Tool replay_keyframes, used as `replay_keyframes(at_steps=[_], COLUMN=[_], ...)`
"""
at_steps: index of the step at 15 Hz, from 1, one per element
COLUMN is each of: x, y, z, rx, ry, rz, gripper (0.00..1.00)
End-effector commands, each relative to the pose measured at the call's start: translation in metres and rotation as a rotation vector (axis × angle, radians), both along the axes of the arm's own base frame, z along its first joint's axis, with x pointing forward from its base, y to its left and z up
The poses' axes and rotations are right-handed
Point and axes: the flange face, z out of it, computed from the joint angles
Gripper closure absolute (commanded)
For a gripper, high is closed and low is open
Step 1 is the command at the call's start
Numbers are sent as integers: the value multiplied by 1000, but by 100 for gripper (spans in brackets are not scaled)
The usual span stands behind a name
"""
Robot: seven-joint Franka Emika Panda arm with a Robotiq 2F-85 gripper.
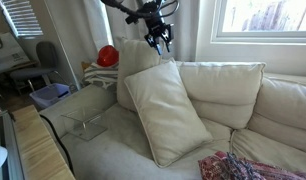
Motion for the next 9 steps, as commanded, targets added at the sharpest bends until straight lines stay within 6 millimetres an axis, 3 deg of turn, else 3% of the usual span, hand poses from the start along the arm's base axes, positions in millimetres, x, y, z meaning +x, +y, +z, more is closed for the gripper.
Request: replay_keyframes(at_steps=[1, 3, 4, 6, 9], x=[6, 11, 13, 21, 31], y=[67, 106, 123, 147, 167], z=[-23, -50, -63, -87, -124], rx=[177, 253, 287, 306, 318], ry=[5, 28, 19, -26, -108], rz=[-104, -176, -208, -266, -344], gripper=[19, 4, 1, 0, 0])
